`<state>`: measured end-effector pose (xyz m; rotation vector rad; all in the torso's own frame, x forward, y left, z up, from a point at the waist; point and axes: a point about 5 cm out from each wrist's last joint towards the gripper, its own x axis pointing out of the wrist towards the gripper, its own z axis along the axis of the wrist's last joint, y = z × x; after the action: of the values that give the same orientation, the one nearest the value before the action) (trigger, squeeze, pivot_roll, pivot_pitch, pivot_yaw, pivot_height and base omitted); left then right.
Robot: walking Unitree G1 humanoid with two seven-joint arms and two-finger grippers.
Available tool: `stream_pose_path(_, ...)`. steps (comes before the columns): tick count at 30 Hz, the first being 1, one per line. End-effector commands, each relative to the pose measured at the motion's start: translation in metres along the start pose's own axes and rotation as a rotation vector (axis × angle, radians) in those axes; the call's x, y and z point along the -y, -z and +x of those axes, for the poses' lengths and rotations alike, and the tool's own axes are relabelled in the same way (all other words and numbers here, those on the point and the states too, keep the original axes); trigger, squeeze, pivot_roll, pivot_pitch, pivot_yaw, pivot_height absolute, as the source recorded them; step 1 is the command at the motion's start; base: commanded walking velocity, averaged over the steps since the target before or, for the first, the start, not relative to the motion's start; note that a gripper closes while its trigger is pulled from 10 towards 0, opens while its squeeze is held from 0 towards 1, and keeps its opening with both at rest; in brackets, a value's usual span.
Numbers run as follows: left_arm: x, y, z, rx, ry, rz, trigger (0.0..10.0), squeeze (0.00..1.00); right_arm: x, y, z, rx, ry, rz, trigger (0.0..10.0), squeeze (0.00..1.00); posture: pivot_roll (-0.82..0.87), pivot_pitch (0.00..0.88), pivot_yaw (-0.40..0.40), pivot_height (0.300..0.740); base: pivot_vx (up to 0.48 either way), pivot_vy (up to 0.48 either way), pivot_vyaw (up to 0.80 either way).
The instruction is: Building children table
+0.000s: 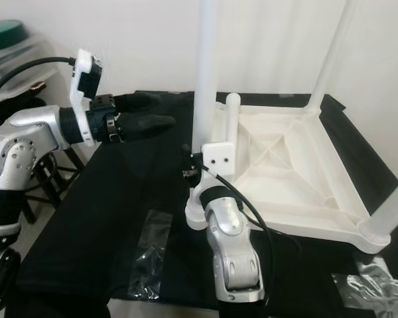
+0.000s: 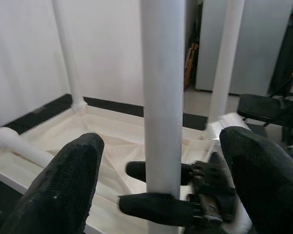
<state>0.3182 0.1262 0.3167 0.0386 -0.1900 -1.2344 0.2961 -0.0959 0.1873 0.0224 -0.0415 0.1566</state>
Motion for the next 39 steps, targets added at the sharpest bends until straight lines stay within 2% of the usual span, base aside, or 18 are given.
stream_pose_path(1, -0.002, 0.005, -0.011, -0.014, -0.039, -0.014, 10.0, 0.0, 0.0, 0.024, -0.005, -0.122, 0.038, 0.052, 10.0, 1.0, -0.03, 0.047, 0.047, 0.74, 0.0, 0.0, 0.0)
stream_pose_path(4, 0.003, 0.03, -0.021, -0.049, -0.125, -0.04, 10.0, 0.0, -0.007, 0.0, 0.001, -0.021, -0.175, 0.108, 10.0, 1.0, -0.04, 0.038, 0.043, 0.74, 0.0, 0.0, 0.0)
stream_pose_path(5, 0.007, 0.042, -0.025, -0.058, -0.169, -0.059, 10.0, 0.0, -0.003, -0.014, 0.005, 0.043, -0.326, 0.101, 10.0, 0.88, -0.03, 0.031, 0.037, 0.74, 0.0, 0.0, 0.0)
stream_pose_path(6, 0.011, 0.051, -0.028, -0.064, -0.202, -0.073, 10.0, 0.0, 0.001, -0.023, 0.007, 0.068, -0.458, 0.091, 10.0, 0.57, -0.03, 0.03, 0.035, 0.74, 0.0, 0.0, 0.0)
stream_pose_path(7, 0.011, 0.051, -0.028, -0.064, -0.202, -0.073, 10.0, 0.0, 0.001, -0.023, 0.007, 0.068, -0.458, 0.091, 10.0, 0.57, -0.03, 0.03, 0.035, 0.74, 0.0, 0.0, 0.0)
stream_pose_path(8, 0.016, 0.06, -0.032, -0.076, -0.23, -0.08, 10.0, 0.0, 0.006, -0.028, 0.005, 0.079, -0.616, 0.043, 10.0, 0.0, -0.03, 0.024, 0.028, 0.74, 0.0, 0.0, 0.0)
stream_pose_path(9, 0.016, 0.06, -0.032, -0.076, -0.23, -0.08, 10.0, 0.0, 0.006, -0.028, 0.005, 0.079, -0.616, 0.043, 10.0, 0.0, -0.03, 0.024, 0.028, 0.74, 0.0, 0.0, 0.0)
stream_pose_path(11, 0.022, 0.074, -0.037, -0.092, -0.289, -0.096, 10.0, 0.0, 0.019, -0.028, 0.005, 0.045, -0.815, -0.058, 10.0, 0.0, -0.02, 0.016, 0.02, 0.74, 0.0, 0.0, 0.0)
stream_pose_path(13, 0.028, 0.083, -0.04, -0.107, -0.313, -0.108, 10.0, 0.0, 0.025, -0.026, 0.006, 0.018, -0.898, -0.101, 10.0, 0.0, -0.02, 0.008, 0.018, 0.74, 0.0, 0.0, 0.0)
stream_pose_path(14, 0.028, 0.083, -0.04, -0.107, -0.313, -0.108, 10.0, 0.0, 0.025, -0.026, 0.006, 0.018, -0.898, -0.101, 10.0, 0.0, -0.02, 0.008, 0.018, 0.74, 0.0, 0.0, 0.0)
stream_pose_path(16, 0.047, 0.11, -0.046, -0.169, -0.348, -0.135, 10.0, 0.0, 0.037, -0.021, 0.014, -0.058, -1.019, -0.052, 10.0, 0.0, 0.01, 0.0, 0.008, 0.74, 0.0, 0.0, 0.0)
stream_pose_path(25, 0.083, 0.146, -0.056, -0.244, -0.374, -0.194, 10.0, 0.0, 0.048, -0.015, 0.038, -0.09, -1.008, 0.017, 10.0, 0.0, 0.04, 0.0, -0.011, 0.74, 0.0, 0.0, 0.0)
stream_pose_path(26, 0.091, 0.154, -0.06, -0.256, -0.379, -0.213, 10.0, 0.0, 0.049, -0.012, 0.042, -0.101, -1.0, 0.035, 9.2, 0.0, 0.05, 0.0, -0.015, 0.74, 0.0, 0.0, 0.0)
stream_pose_path(27, 0.091, 0.154, -0.06, -0.256, -0.379, -0.213, 10.0, 0.0, 0.049, -0.012, 0.042, -0.101, -1.0, 0.035, 9.2, 0.0, 0.05, 0.0, -0.015, 0.74, 0.0, 0.0, 0.0)
stream_pose_path(28, 0.101, 0.161, -0.063, -0.273, -0.373, -0.22, 7.0, 0.0, 0.048, -0.007, 0.044, -0.115, -1.015, 0.054, 1.0, 0.0, 0.05, 0.0, -0.012, 0.74, 0.0, 0.0, 0.0)
stream_pose_path(29, 0.109, 0.166, -0.067, -0.286, -0.366, -0.227, 1.5, 0.0, 0.047, -0.003, 0.045, -0.123, -1.052, 0.065, 0.0, 0.0, 0.06, 0.0, -0.01, 0.74, 0.0, 0.0, 0.0)
stream_pose_path(30, 0.116, 0.168, -0.069, -0.288, -0.355, -0.236, 0.0, 0.0, 0.046, 0.001, 0.044, -0.131, -1.077, 0.072, 0.0, 0.0, 0.06, 0.0, -0.009, 0.74, 0.0, 0.0, 0.0)
stream_pose_path(39, 0.137, 0.168, -0.065, -0.252, -0.267, -0.232, 0.0, 0.0, 0.061, 0.011, 0.041, -0.176, -1.085, 0.026, 0.0, 0.0, 0.04, 0.0, 0.001, 0.74, 0.0, 0.0, 0.0)
